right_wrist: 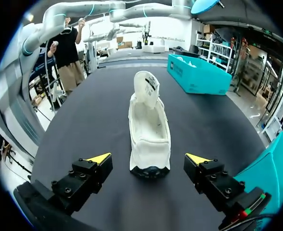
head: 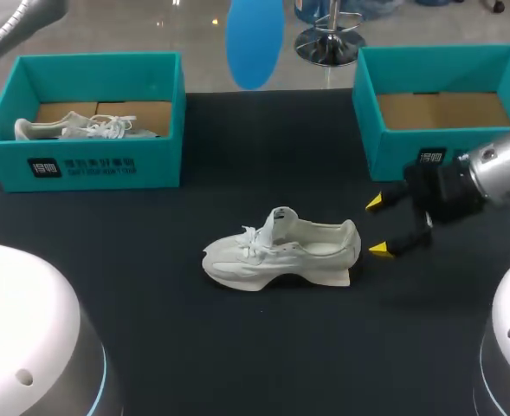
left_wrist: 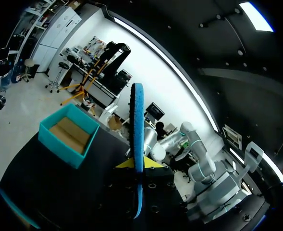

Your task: Take the shoe out of the shoebox, open the shoe tongue, remove and reinsert the insole, then place the shoe into the shoebox

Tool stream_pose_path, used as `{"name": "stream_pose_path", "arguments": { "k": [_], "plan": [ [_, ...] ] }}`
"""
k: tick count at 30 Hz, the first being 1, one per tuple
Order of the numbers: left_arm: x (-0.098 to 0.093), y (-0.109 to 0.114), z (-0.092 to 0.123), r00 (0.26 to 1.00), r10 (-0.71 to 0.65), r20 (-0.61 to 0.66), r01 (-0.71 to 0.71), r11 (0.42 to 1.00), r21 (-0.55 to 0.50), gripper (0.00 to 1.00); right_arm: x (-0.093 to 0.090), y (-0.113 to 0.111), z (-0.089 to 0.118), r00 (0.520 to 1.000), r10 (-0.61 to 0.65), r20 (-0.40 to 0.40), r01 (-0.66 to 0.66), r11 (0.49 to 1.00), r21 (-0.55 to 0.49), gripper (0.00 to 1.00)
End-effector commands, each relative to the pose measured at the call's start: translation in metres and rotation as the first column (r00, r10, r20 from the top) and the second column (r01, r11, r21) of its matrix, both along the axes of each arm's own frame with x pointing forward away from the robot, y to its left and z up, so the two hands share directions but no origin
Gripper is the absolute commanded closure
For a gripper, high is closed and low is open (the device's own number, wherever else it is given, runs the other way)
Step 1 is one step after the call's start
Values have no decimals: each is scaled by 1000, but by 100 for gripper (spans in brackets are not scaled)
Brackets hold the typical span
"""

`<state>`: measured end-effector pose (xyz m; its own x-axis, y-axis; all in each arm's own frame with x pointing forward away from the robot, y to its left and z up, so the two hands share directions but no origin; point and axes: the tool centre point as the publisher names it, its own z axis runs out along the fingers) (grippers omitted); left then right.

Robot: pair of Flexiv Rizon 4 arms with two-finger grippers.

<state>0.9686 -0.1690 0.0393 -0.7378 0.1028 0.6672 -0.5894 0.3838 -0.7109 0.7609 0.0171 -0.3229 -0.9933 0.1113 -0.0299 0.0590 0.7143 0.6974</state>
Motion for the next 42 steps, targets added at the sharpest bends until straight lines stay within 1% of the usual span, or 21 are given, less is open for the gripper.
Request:
{"name": "stream_pose_path", "arguments": {
  "k": [1,6,10,14,20,24,35,38,42],
  "plan": [
    [-1,0,-1,1000,3,0,-3,1000,-2,100,-5,-6,23,999,-5,-42,-9,948,-319,0],
    [-1,0,-1,1000,3,0,-3,1000,-2,100,-7,-6,31,998,-9,-57,-16,903,-428,0],
    [-1,0,-1,1000,3,0,-3,1000,-2,100,-7,-4,35,996,-56,-76,10,860,-510,0],
    [-1,0,-1,1000,3,0,-3,1000,-2,100,-5,-2,35,994,-87,-70,36,841,-540,0],
    [-1,0,-1,1000,3,0,-3,1000,-2,100,-6,-5,34,994,-101,-34,66,833,-550,0],
    [-1,0,-1,1000,3,0,-3,1000,-2,100,-6,-6,33,995,-94,-37,57,826,-561,0],
    [-1,0,-1,1000,3,0,-3,1000,-2,100,-7,-11,31,996,-88,-26,61,845,-531,0],
    [-1,0,-1,1000,3,0,-3,1000,-2,100,-9,-12,31,992,-130,-7,108,853,-510,0],
    [-4,0,-1,1000,4,-8,-4,1000,-6,100,-9,-12,31,992,-130,-7,108,853,-510,0]
  ]
}}
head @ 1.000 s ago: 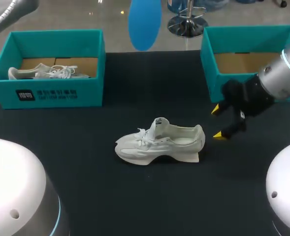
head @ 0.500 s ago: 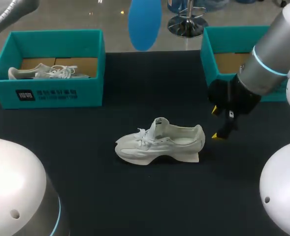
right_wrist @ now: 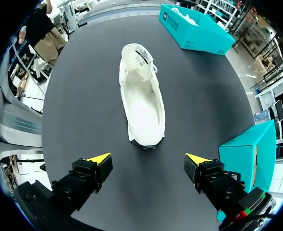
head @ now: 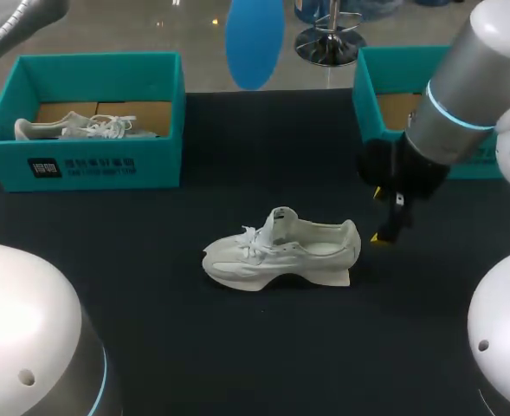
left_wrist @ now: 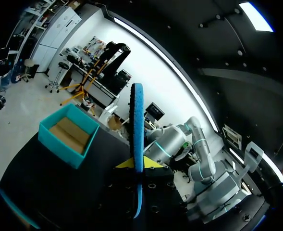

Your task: Take the shoe out of the shoebox, open the shoe tongue, remove and reinsert the insole, then place the shoe into the shoebox

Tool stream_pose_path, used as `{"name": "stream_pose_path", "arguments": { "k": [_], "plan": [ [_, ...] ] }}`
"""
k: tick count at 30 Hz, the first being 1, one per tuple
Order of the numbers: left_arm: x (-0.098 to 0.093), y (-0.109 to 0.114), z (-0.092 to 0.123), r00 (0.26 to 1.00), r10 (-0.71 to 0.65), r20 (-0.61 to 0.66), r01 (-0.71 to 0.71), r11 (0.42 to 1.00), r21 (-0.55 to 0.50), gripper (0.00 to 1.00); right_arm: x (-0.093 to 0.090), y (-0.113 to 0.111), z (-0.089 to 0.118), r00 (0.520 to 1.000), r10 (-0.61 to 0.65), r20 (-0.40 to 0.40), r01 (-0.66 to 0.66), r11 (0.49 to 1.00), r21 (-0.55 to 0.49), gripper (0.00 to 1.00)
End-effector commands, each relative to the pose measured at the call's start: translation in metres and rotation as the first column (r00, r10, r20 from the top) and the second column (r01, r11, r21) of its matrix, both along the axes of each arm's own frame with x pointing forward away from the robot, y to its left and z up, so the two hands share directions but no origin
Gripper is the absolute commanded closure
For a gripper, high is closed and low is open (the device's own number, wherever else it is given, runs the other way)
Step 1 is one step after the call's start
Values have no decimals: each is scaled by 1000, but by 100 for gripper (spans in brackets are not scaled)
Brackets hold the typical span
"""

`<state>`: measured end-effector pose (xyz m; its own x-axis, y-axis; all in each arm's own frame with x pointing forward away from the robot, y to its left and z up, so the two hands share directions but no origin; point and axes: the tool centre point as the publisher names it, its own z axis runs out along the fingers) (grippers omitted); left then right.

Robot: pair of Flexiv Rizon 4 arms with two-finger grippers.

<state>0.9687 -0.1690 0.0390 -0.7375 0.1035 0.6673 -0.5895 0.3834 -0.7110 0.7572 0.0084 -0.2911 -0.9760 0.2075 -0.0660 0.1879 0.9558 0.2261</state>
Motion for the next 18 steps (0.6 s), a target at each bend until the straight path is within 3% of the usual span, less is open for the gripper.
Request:
{"name": "stream_pose_path", "arguments": {
  "k": [1,5,10,18],
  "plan": [
    [-6,0,-1,1000,4,-22,-4,1000,-6,100,-6,-3,-1,1000,-1,11,1,1000,7,0],
    [-12,2,-2,999,7,-43,-8,1000,-12,100,-6,-3,-1,1000,-1,11,1,1000,7,0],
    [4,5,1,998,35,-53,-36,999,-19,100,-6,-3,-1,1000,-1,11,1,1000,7,0],
    [3,6,4,998,31,-48,-31,999,-18,100,-6,-3,-1,1000,-1,11,1,1000,7,0]
  ]
}}
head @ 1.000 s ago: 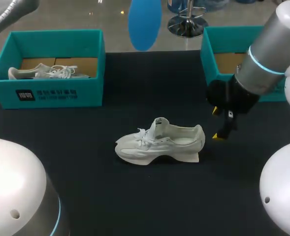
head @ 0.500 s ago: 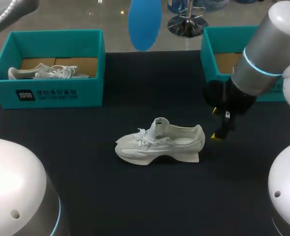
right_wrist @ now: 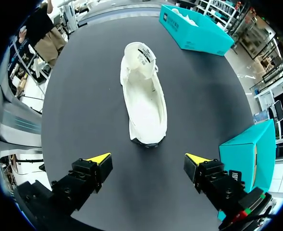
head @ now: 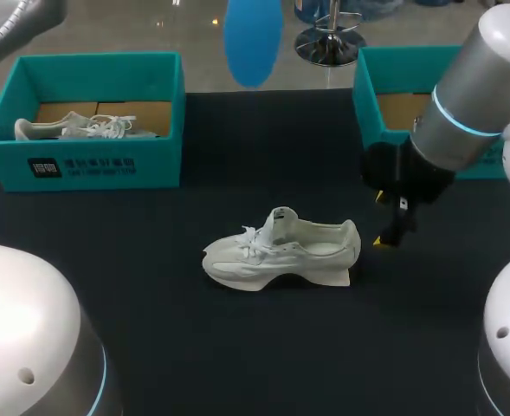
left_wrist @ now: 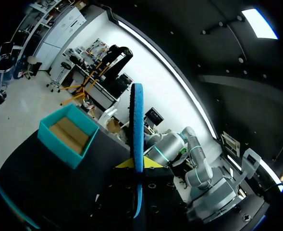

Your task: Take the shoe out of the shoebox, open the shoe tongue, remove and reinsert the insole, then place the shoe into the shoebox

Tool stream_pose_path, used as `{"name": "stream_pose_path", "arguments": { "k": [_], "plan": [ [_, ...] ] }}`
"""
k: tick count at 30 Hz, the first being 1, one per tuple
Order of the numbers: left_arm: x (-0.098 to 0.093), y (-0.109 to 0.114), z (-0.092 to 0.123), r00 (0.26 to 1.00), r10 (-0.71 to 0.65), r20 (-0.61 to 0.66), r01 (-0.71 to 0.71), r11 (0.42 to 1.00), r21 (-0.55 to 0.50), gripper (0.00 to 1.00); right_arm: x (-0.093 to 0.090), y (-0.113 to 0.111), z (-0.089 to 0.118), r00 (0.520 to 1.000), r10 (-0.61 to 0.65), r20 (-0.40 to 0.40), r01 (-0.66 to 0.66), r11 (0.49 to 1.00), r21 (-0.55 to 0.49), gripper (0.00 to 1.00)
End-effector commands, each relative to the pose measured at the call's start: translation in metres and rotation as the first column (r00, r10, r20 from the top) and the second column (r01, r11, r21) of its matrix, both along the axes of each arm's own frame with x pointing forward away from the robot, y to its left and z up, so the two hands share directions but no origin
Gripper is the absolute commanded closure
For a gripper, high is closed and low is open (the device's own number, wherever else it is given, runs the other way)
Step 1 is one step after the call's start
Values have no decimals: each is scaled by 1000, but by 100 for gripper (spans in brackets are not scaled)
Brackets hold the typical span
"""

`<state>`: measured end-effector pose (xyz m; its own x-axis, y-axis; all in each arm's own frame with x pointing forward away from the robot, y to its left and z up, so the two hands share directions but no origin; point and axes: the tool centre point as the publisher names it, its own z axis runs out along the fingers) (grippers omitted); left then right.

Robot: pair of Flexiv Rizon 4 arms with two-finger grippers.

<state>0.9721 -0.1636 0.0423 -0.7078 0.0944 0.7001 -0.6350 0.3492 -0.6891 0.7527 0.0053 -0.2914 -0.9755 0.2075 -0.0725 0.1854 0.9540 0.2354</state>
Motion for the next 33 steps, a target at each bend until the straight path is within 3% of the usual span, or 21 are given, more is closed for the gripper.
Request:
{"name": "stream_pose_path", "arguments": {
  "k": [1,8,16,24,33],
  "plan": [
    [0,1,0,1000,-1,1,1,1000,2,100,-1,0,0,1000,-1,3,1,1000,-1,0],
    [0,1,0,1000,-1,1,1,1000,2,100,7,13,1,997,-54,-57,51,997,-65,0],
    [0,1,0,1000,-1,1,1,1000,2,100,35,53,9,996,-75,-51,68,988,-136,0],
    [0,1,0,1000,-1,1,1,1000,2,100,54,80,-3,997,-37,-66,27,989,-148,0],
    [0,1,0,1000,-1,1,1,1000,2,100,64,88,-29,997,-14,-75,2,987,-163,0]
  ]
}}
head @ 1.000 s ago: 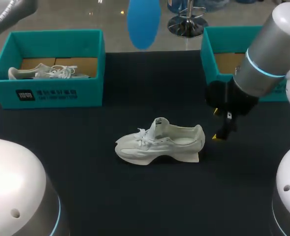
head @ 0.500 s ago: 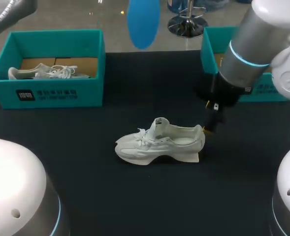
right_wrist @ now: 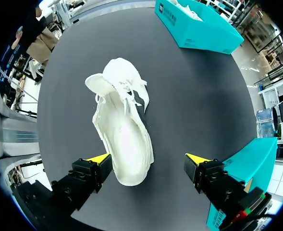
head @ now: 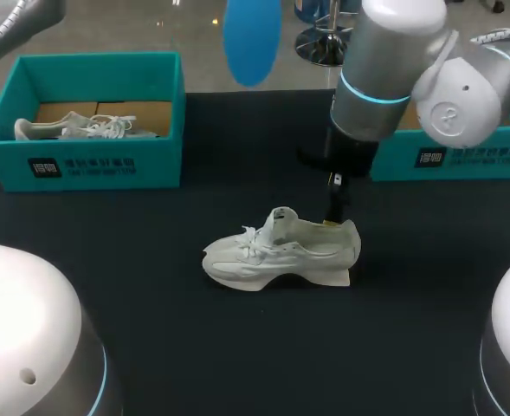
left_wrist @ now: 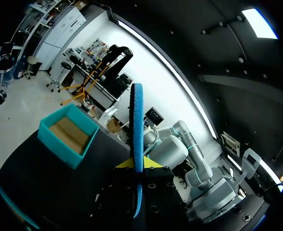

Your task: Take the shoe out of the shoebox, open the shoe tongue, remove and reinsert the insole, then place the shoe into the shoebox

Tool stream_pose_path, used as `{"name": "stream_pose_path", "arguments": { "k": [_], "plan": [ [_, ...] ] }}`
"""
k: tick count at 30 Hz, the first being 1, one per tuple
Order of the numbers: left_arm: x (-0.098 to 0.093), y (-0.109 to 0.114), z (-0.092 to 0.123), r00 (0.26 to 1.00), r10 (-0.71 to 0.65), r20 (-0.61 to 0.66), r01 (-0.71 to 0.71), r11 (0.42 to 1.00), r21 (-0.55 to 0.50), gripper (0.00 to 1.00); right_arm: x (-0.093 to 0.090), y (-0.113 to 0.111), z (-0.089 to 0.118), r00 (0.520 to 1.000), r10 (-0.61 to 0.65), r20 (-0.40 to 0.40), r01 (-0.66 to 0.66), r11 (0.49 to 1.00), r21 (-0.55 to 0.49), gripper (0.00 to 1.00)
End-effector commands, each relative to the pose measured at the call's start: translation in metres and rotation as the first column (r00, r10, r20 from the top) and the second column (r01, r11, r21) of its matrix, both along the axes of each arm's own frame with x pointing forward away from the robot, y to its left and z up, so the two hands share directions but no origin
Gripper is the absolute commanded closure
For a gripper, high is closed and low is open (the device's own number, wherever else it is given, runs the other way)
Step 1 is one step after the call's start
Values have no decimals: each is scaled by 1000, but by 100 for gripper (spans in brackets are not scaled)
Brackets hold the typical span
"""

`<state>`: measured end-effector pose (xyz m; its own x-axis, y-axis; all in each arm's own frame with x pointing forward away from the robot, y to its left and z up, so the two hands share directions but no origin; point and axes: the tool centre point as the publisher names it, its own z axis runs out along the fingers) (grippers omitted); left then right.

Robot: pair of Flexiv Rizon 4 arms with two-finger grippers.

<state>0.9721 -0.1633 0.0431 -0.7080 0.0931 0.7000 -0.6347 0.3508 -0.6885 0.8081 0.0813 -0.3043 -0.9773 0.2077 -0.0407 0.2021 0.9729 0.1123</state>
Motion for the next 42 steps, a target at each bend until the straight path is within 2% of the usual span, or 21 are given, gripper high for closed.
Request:
{"name": "stream_pose_path", "arguments": {
  "k": [1,22,23,24,27,28,42],
  "plan": [
    [0,1,0,1000,-1,0,1,1000,0,100,9,12,-19,1000,1,-21,-2,999,-48,0],
    [0,1,0,1000,-1,0,1,1000,0,100,4,13,-78,992,4,-123,-4,1000,4,0],
    [0,1,0,1000,-1,0,1,1000,0,100,4,13,-79,992,5,-127,-5,1000,4,9],
    [0,1,0,1000,-1,0,1,1000,0,100,3,13,-81,991,6,-131,-6,1000,6,45],
    [0,1,0,1000,-1,0,1,1000,0,100,2,11,-86,990,4,-142,-2,1000,10,97],
    [0,1,0,1000,-1,0,1,1000,0,100,2,11,-88,989,3,-149,-2,1000,10,100],
    [0,1,0,1000,-1,0,1,1000,0,100,2,8,-96,986,-3,-168,6,1000,21,100]
  ]
}}
